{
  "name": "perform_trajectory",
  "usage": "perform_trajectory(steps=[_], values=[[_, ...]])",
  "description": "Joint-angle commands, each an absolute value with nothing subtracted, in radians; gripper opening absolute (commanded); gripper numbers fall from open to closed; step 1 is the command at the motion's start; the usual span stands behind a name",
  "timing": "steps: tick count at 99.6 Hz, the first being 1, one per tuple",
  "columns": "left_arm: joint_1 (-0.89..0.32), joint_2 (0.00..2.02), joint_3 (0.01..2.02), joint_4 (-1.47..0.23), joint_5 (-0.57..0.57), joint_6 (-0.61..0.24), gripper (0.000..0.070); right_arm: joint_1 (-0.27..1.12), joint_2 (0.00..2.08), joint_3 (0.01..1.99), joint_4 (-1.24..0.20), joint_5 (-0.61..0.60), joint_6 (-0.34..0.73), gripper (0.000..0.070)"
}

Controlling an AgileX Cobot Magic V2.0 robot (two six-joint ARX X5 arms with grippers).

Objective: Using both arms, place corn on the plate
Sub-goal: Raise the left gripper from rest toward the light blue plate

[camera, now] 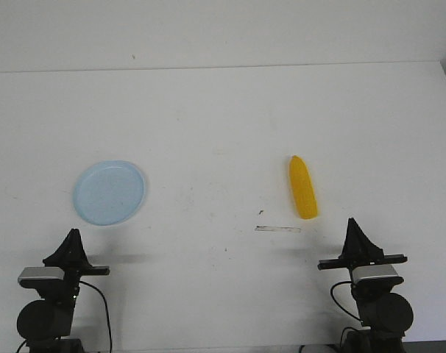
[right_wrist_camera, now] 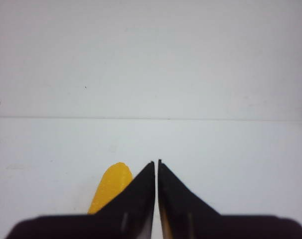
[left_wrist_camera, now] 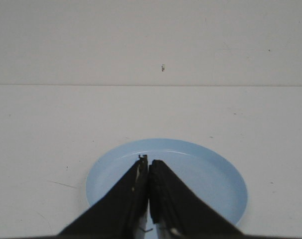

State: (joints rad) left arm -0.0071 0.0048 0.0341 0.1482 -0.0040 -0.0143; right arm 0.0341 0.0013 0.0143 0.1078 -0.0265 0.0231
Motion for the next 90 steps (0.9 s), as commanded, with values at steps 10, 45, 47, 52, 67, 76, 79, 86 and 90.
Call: perform_trajectory(steps=[10,45,47,52,67,76,79,86,90], values=[[-0.007,0.003,0.014,0.159,-0.004,-0.019,0.0001,0.035,0.001,0.013,0.119,-0.027,0.025,0.0012],[-0.007,0.003,0.019,0.182,-0.005,-0.086,0.0001,0.035,0.001,0.013,0.119,-0.027,0.025,0.0012],[-0.007,0.003,0.02,0.191,-0.005,-0.097,0.0001,0.035,0.001,0.013,0.119,-0.027,0.025,0.0012],[-0.007,0.003,0.029,0.207,-0.005,-0.105,0.0001,0.035,0.001,0.013,0.119,-0.027,0.025,0.0012],[-0.007,0.009,0.085,0.208,-0.005,-0.106,0.0001,0.035,0.001,0.013,0.119,-0.027,0.025,0.0012],[-0.007,0.027,0.126,0.199,-0.005,-0.107,0.0001,0.035,0.001,0.013,0.119,-0.027,0.025,0.0012],[-0.007,0.038,0.14,0.197,-0.005,-0.107,0.0001,0.035,0.001,0.013,0.119,-0.027,0.025,0.0012],[-0.007,0.07,0.18,0.174,-0.005,-0.107,0.0001,0.035,0.001,0.013,0.119,-0.027,0.025,0.0012],[-0.007,0.095,0.205,0.16,-0.005,-0.107,0.0001,0.035,0.001,0.013,0.119,-0.027,0.025,0.0012]])
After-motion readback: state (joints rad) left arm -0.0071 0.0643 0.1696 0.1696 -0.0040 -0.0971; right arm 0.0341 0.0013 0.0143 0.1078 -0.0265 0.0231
